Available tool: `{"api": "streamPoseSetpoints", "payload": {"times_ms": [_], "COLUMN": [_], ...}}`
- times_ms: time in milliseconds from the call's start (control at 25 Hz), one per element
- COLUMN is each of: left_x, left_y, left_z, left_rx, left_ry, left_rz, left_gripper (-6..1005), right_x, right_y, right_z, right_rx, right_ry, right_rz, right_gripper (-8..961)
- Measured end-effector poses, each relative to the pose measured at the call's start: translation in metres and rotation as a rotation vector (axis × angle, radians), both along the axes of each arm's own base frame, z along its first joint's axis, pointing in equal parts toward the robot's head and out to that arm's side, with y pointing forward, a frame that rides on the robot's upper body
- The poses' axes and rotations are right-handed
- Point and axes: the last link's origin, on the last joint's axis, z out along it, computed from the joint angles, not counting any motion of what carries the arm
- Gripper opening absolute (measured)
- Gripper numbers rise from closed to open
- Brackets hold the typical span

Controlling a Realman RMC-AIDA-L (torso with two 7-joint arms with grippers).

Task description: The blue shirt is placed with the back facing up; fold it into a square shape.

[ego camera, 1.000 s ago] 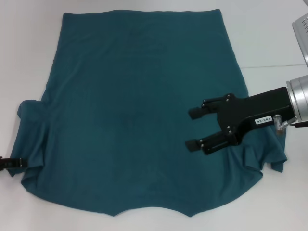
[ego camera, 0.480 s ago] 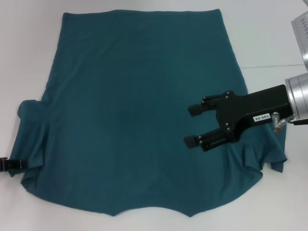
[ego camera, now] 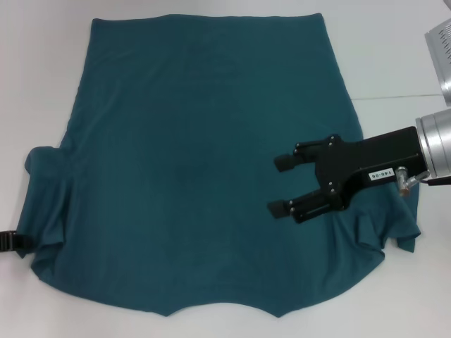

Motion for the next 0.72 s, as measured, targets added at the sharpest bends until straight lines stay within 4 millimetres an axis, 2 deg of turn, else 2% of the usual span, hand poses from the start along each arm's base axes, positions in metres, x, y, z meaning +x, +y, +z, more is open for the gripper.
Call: {"api": "streamPoseSetpoints", "payload": {"times_ms": [280, 520, 720], "left_x": [0.003, 0.007, 0.019], "left_y": [0.004, 0.009, 0.015], "left_z": [0.002, 0.002, 0.007], "left_rx": [0.012, 0.012, -0.01], "left_ry": [0.001, 0.001, -0.006], "left_rz": [-0.001, -0.013, -0.045], "left_gripper": [53, 18, 7], "right_x": [0.003, 0.007, 0.02], "right_y": [-0.002, -0.004, -0.007], "right_z": [-0.001, -0.003, -0.008], "right_rx": [-0.004, 0.018, 0.065], "right_ry": [0.002, 0.012, 0.03], "right_rz": [-0.006, -0.002, -0.031], "right_gripper": [926, 925, 924]}}
